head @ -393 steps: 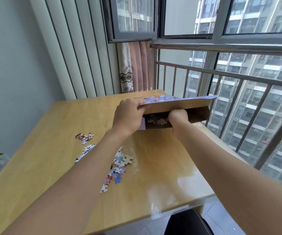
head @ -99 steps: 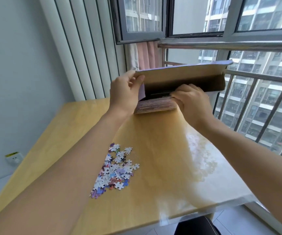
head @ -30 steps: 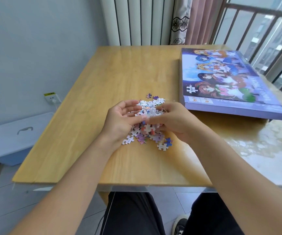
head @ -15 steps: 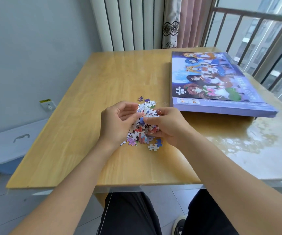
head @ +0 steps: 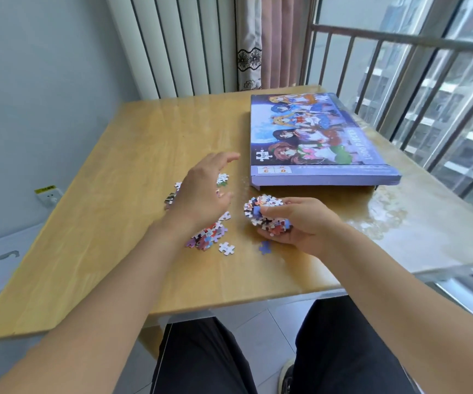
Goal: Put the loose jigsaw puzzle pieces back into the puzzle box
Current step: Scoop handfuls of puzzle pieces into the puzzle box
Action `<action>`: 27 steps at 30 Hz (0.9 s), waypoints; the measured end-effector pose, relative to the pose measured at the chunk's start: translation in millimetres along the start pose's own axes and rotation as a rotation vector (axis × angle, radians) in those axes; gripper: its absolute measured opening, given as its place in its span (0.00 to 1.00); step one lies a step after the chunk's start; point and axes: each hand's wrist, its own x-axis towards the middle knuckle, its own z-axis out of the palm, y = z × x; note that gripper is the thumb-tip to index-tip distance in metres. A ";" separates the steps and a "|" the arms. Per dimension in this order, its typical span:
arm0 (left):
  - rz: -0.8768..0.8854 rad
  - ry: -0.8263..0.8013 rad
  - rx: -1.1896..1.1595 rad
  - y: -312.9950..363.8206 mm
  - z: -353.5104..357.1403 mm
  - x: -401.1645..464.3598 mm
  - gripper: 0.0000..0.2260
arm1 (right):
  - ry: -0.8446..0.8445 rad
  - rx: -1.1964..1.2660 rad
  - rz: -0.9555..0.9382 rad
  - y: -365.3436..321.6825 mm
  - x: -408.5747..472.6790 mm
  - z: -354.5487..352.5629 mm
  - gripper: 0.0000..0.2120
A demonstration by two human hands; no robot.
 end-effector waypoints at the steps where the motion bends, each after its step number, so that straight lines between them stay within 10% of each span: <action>1: 0.009 -0.074 0.065 1.2 4.6 8.4 0.32 | 0.001 0.013 0.004 -2.1 -0.2 -4.8 0.15; 8: -0.019 0.045 0.011 17.0 31.1 53.7 0.08 | 0.045 0.113 0.048 -25.8 -6.7 -37.4 0.17; 27: 0.008 0.227 -0.071 72.4 8.3 102.5 0.07 | 0.126 0.186 -0.115 -127.4 11.3 -55.2 0.17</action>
